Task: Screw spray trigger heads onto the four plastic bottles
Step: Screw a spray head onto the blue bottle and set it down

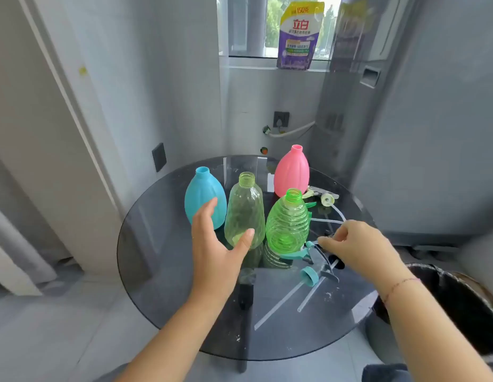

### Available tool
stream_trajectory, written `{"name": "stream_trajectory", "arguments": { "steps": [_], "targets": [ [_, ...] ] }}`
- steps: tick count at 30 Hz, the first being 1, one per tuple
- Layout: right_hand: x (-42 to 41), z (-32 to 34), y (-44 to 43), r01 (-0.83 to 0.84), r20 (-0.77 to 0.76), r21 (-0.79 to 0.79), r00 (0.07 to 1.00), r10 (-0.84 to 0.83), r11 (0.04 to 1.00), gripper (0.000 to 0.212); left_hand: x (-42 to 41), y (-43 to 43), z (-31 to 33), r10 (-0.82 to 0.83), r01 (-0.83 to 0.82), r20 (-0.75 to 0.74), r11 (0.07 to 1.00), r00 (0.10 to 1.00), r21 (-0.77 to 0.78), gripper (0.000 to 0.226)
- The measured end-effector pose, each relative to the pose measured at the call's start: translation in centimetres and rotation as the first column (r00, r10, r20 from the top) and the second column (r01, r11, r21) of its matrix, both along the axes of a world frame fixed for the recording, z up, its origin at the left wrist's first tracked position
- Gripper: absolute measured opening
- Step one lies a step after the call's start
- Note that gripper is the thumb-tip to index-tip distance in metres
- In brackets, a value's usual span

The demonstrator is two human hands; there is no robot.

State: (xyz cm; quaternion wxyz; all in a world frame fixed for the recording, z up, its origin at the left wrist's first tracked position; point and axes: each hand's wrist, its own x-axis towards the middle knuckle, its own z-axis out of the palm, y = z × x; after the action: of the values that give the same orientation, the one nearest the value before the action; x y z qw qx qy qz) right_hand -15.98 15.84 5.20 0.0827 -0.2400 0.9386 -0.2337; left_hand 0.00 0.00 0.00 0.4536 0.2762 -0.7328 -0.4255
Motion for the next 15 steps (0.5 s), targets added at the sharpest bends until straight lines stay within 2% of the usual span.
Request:
{"name": "stream_trajectory", "arguments": {
  "steps": [2, 4, 6, 8, 12, 15],
  "targets": [
    [0.7, -0.3, -0.3, -0.005, -0.018, 0.145, 1.000, 0.008, 0.989, 0.042, -0.4, -0.1, 0.3, 0.025, -0.026, -0.018, 0.999, 1.000, -0.019, 0.079],
    [1.3, -0.8, -0.7, -0.026, -0.015, 0.193, 0.999, 0.030, 0.981, 0.040, -0.6, -0.9, 0.4, 0.107, -0.111, -0.083, 0.993, 0.991, -0.041, 0.082],
    [1.6, -1.0, -1.0, -0.032, 0.001, 0.194, 0.999, 0.033, 0.980, 0.046, -0.8, -2.6, 0.7, 0.217, -0.217, -0.112, 0.976, 0.970, 0.014, 0.084],
    [1.7, -1.1, -1.0, -0.032, -0.006, 0.212, 0.999, 0.034, 0.977, 0.047, -1.1, -5.4, 1.0, 0.256, -0.247, -0.059, 0.961, 0.965, 0.125, 0.088],
    [2.0, -1.7, -1.4, -0.020, -0.058, 0.243, 0.998, 0.035, 0.970, 0.040, -1.8, -9.5, 0.3, 0.048, -0.064, 0.052, 0.935, 0.997, 0.349, 0.095],
    [1.8, -2.0, -1.6, -0.023, -0.106, 0.270, 0.993, 0.054, 0.963, 0.038, -1.8, -10.9, -1.2, -0.051, 0.005, 0.115, 0.929, 0.992, 0.370, 0.105]
  ]
}}
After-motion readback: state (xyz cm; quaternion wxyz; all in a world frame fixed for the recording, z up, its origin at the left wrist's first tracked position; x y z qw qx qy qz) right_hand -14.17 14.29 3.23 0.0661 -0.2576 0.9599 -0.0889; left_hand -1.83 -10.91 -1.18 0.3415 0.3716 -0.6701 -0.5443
